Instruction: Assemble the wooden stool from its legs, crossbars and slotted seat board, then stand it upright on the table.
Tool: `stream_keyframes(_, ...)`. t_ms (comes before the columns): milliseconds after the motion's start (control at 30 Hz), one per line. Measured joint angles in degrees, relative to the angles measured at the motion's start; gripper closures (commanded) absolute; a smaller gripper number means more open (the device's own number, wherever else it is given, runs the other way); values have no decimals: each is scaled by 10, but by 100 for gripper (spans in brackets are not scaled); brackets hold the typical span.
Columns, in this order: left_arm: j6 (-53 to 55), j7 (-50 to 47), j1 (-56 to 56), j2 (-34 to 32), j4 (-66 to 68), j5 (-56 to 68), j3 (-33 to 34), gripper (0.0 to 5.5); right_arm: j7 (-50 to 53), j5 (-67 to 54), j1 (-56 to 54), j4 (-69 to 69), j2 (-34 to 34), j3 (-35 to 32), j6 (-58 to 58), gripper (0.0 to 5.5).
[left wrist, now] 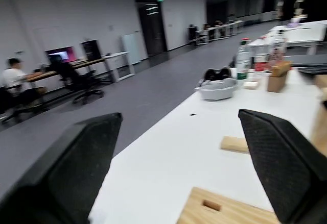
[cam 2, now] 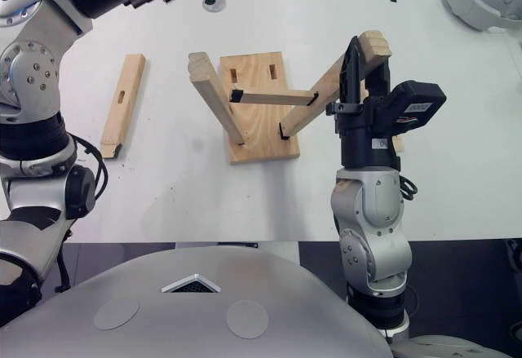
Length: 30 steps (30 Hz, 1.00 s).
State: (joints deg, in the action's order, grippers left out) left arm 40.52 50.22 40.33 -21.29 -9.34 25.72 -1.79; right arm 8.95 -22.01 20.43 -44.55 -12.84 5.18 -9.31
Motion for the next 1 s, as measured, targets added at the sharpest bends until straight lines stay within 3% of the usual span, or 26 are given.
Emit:
stream_keyframes(267,-123,310,125,9,324,-16,-123,131,-42,-1,-29,38,-5,-6,11,443)
stream_keyframes(367,-165,379,134,28,412,-28,-148,131,-60,-2,-44,55,-9,-6,11,442)
stream_keyframes(633,-276,397,166,97,566,-88,-163,131,-66,-3,-46,58,-19,-5,11,441)
stream_keyframes(1000,-348,418,190,120,611,-106,-182,131,-109,-33,-46,77,-37,-25,23,438)
